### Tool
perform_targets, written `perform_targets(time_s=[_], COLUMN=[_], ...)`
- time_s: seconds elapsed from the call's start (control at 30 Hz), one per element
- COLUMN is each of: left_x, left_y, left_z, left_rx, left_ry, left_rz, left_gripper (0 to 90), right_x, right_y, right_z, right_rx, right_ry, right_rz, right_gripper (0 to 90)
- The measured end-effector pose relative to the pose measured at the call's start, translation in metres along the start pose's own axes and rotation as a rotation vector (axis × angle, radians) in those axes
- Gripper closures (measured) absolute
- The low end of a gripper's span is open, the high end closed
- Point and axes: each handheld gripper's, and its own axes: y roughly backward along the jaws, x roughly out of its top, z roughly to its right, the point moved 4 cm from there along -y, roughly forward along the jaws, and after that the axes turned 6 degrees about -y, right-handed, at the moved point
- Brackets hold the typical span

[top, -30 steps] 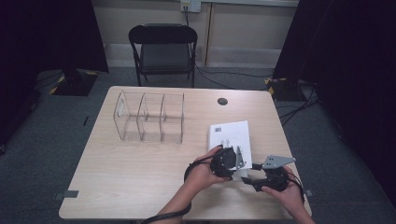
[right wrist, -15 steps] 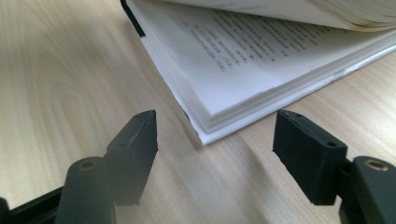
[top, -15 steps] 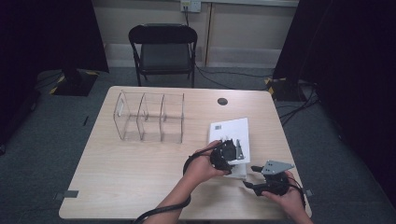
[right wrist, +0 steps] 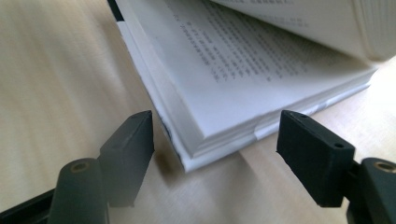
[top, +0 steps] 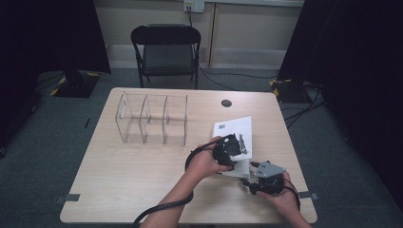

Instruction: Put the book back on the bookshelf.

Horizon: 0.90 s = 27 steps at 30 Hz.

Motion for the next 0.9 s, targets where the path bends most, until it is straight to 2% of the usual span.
perform_targets(time_s=[0.07,0.2,0.23,0.37,0.6,0.63,0.67,0.7,0.73,0.77,0.8,0.87,0.9], left_x=[0.001,0.002,0.002,0.001,-0.003,-0.003,-0.002,-0.002,-0.002,-0.002,-0.003,-0.007,-0.010], left_y=[-0.001,-0.001,0.000,0.002,0.004,0.004,0.004,0.004,0.005,0.007,0.010,0.017,0.020], left_z=[-0.001,-0.002,-0.003,-0.005,-0.006,-0.005,-0.005,-0.006,-0.005,-0.004,-0.005,-0.007,-0.008], left_rx=[0.001,-0.007,-0.006,-0.020,-0.027,-0.027,-0.026,-0.038,-0.053,-0.100,-0.091,-0.072,-0.064], left_ry=[-0.004,-0.009,0.002,0.001,0.018,0.021,0.026,0.028,0.024,0.033,0.041,0.043,0.049], left_rz=[-0.008,-0.018,-0.013,-0.024,-0.020,-0.013,-0.011,-0.005,-0.002,0.012,0.032,0.044,0.041], left_gripper=[41.4,41.8,41.8,42.7,43.8,43.8,43.4,42.6,42.6,42.9,48.6,48.5,47.5], right_x=[0.001,0.005,0.007,0.014,0.018,0.019,0.021,0.025,0.028,0.032,0.036,0.042,0.045], right_y=[-0.002,-0.006,-0.007,-0.012,-0.014,-0.011,-0.010,-0.008,-0.006,-0.004,-0.001,0.003,0.007], right_z=[0.001,0.000,-0.001,-0.012,-0.020,-0.020,-0.023,-0.024,-0.025,-0.023,-0.022,-0.017,-0.017], right_rx=[-0.041,-0.058,-0.061,-0.107,-0.144,-0.151,-0.166,-0.179,-0.176,-0.160,-0.160,-0.143,-0.132], right_ry=[0.064,0.153,0.173,0.357,0.481,0.534,0.539,0.586,0.586,0.570,0.573,0.576,0.550], right_rz=[-0.010,-0.015,-0.017,-0.026,-0.058,-0.083,-0.090,-0.093,-0.095,-0.094,-0.095,-0.101,-0.105], right_gripper=[26.5,28.5,29.4,41.6,54.7,57.0,59.8,61.8,62.1,62.9,64.2,64.6,65.2])
